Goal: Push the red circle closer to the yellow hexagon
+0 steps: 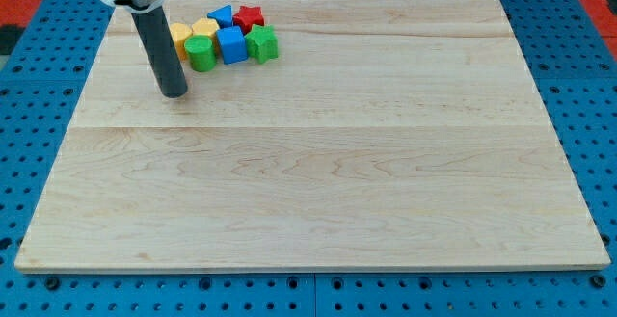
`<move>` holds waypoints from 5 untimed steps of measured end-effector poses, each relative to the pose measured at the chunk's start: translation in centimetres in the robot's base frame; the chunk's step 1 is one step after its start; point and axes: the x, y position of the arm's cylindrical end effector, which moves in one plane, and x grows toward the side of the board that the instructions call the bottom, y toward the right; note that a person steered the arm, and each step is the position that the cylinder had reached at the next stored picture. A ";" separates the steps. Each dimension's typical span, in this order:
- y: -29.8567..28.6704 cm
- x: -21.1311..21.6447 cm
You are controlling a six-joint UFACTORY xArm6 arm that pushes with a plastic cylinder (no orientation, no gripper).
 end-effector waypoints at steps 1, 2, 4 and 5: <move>0.0 -1.5; -0.2 -2.5; -1.4 -5.1; -3.6 -5.3</move>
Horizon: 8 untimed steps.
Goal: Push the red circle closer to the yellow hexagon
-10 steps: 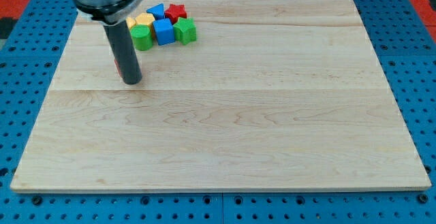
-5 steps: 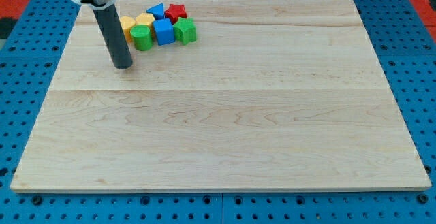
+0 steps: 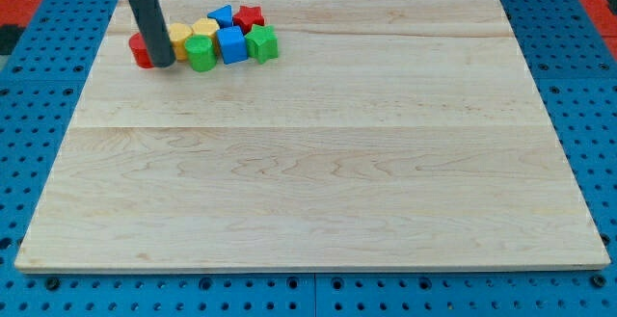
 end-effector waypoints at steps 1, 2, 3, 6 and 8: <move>-2.1 -0.1; -5.6 -1.4; -8.1 -2.1; -10.1 -5.9; -7.6 -9.1</move>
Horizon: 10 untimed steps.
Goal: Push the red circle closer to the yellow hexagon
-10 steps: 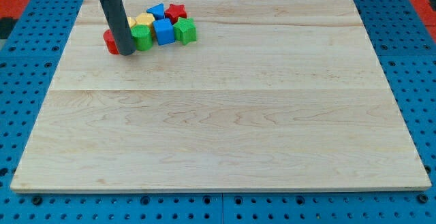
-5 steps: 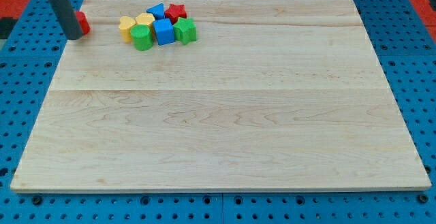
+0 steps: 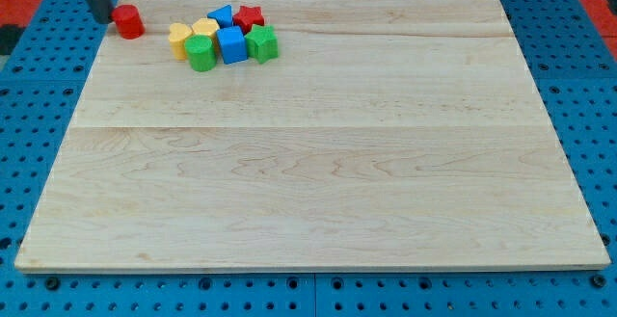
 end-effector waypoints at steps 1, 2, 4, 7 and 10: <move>2.9 0.0; 2.5 -0.2; 0.4 0.6; 2.4 2.4; 6.6 -0.1</move>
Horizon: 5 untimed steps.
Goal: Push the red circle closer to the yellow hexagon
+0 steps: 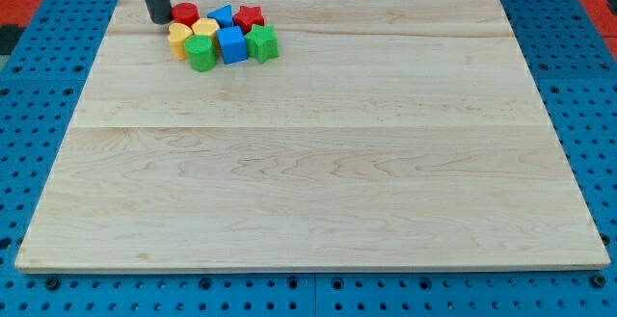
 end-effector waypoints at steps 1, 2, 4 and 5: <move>-0.2 -0.6; 1.1 -0.6; 1.8 -0.6; 1.8 -0.1</move>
